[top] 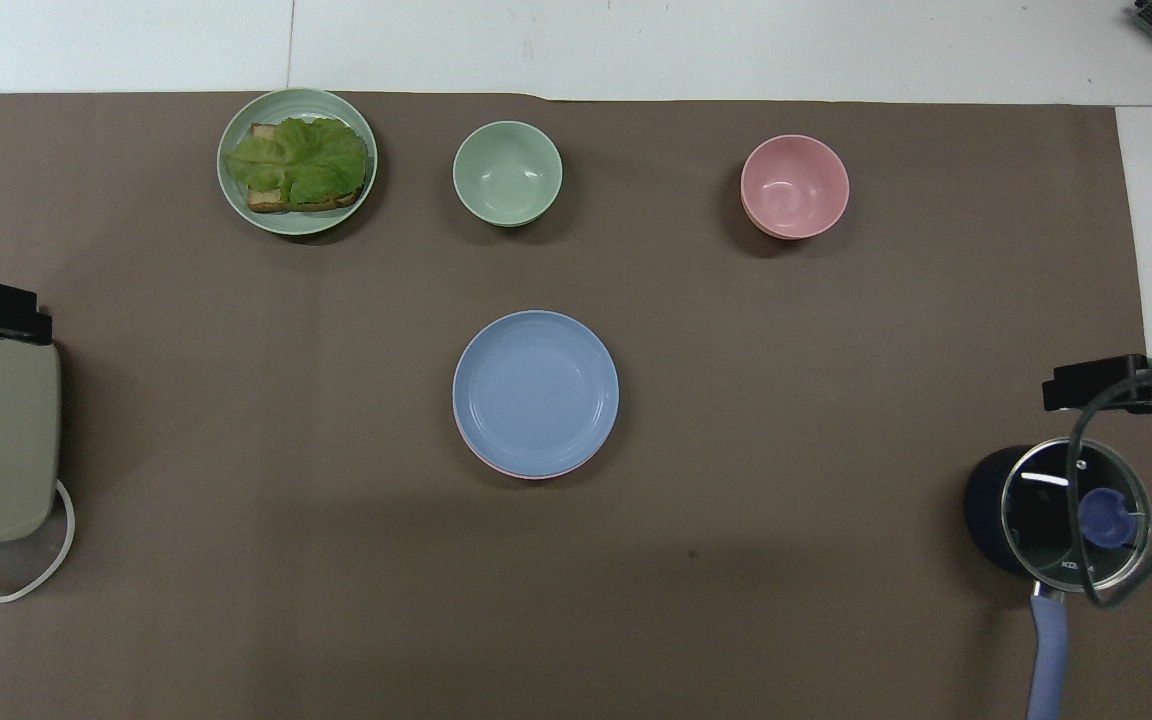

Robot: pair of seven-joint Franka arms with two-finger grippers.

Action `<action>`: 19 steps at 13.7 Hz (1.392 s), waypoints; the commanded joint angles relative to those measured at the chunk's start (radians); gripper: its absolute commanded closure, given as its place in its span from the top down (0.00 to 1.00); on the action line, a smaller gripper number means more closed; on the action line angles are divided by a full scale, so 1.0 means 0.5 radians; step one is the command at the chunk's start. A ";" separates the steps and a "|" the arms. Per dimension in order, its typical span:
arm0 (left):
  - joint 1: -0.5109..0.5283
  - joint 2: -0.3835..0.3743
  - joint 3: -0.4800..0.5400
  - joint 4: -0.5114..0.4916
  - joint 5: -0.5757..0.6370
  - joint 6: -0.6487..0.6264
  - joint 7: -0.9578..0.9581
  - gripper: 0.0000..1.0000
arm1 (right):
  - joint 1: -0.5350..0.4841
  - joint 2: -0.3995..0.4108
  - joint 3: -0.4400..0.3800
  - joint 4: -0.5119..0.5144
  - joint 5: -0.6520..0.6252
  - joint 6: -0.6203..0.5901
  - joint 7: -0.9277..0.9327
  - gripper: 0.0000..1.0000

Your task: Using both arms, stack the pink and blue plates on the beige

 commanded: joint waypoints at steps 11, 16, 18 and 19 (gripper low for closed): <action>0.025 -0.018 -0.020 -0.020 0.027 -0.013 0.022 1.00 | -0.028 0.018 0.000 0.032 -0.038 -0.034 -0.078 1.00; 0.025 -0.018 -0.020 -0.020 0.027 -0.013 0.022 1.00 | -0.040 0.018 -0.003 0.065 -0.038 -0.046 -0.078 1.00; 0.025 -0.018 -0.020 -0.020 0.027 -0.013 0.022 1.00 | -0.040 0.012 0.000 0.056 -0.041 -0.046 -0.078 1.00; 0.025 -0.015 -0.020 -0.020 0.027 -0.013 0.022 1.00 | -0.040 0.009 0.000 0.053 -0.041 -0.046 -0.078 1.00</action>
